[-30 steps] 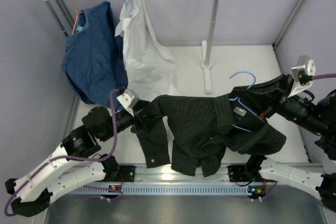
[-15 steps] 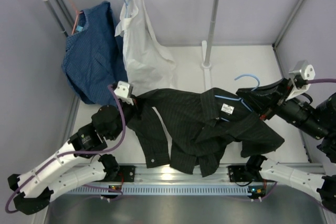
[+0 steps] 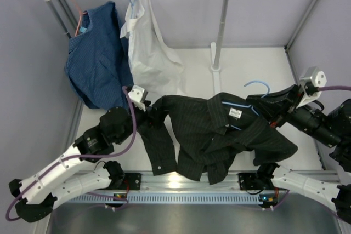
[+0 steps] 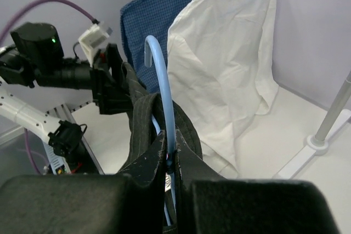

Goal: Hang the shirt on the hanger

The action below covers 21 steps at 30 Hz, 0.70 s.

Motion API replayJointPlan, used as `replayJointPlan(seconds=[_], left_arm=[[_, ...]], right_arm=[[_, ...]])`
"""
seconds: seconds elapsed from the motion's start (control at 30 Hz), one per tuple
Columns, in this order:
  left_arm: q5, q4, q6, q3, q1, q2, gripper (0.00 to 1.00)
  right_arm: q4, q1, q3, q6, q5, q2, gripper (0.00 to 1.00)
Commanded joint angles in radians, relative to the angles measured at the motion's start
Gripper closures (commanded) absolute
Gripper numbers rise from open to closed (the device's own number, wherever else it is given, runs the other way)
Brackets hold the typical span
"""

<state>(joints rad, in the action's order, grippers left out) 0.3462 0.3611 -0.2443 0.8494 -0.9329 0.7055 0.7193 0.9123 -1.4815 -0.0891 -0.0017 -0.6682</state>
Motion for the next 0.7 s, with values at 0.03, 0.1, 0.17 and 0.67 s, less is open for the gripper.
replayJointPlan(seconds=[0.03,0.1,0.17,0.67], left_arm=[[-0.211,-0.033,0.085,0.121,0.002,-0.093,0.02],[-0.324,-0.031,0.126,0.195,0.002,-0.095,0.02],[-0.424,-0.025,0.145,0.258,0.003,-0.061,0.02],[-1.154,0.24,0.372,0.608,0.002,0.456,0.11]], right_arm=[[-0.086,0.011,0.049,-0.008,-0.052,-0.004,1.0],[-0.106,0.011,0.067,-0.008,-0.092,-0.008,1.0],[-0.124,0.011,0.099,-0.011,-0.101,-0.01,1.0],[-0.207,0.011,0.22,0.063,-0.245,0.025,1.0]])
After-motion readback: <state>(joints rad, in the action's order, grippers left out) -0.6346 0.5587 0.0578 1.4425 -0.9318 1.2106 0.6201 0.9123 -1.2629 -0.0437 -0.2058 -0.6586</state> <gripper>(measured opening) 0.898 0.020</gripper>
